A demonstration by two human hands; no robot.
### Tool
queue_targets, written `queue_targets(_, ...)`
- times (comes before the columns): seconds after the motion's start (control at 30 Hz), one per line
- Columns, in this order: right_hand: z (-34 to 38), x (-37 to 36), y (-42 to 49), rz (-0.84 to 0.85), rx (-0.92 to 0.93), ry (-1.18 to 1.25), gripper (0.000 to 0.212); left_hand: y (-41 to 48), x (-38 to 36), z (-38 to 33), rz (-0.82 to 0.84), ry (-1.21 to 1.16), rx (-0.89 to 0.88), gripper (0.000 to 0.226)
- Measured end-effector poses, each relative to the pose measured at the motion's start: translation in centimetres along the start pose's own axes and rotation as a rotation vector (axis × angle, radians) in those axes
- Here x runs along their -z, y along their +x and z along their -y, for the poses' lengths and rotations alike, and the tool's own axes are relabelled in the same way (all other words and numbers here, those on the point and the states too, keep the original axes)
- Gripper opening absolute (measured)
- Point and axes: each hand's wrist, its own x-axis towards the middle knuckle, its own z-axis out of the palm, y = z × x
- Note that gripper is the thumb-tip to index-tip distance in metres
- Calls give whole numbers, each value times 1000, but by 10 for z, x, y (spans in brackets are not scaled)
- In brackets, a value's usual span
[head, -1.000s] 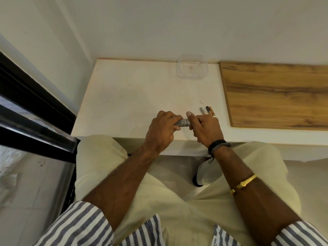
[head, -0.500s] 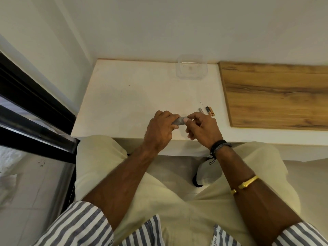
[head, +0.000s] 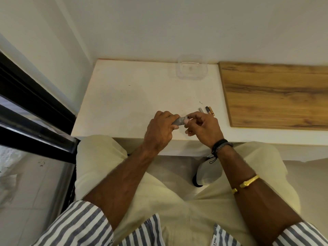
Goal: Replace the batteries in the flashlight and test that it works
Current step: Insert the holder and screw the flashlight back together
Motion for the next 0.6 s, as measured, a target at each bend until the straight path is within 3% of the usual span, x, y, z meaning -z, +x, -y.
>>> queue_targets(0.1, 5, -1, -2, -87, -73, -184, 48, -1, 1, -2, 4, -6, -46, 30)
queue_targets(0.17, 6, -3, -3, -104, -109, -264, 56, -1, -1, -3, 10, -4, -62, 29)
queue_targets(0.3, 6, 1, -2, 39, -78, 32, 32, 0, -2, 0, 18, -15, 0, 29)
queue_targets(0.4, 1, 1, 0, 55, 43, -4, 29, 1, -2, 2, 40, -6, 26, 30)
queue_targets(0.5, 2, -1, 0, -9, 38, -94, 16, 0, -1, 1, 24, -4, 3, 27)
queue_targets(0.6, 7, -4, -1, -83, -42, -291, 52, 0, 0, -1, 8, -3, -54, 27)
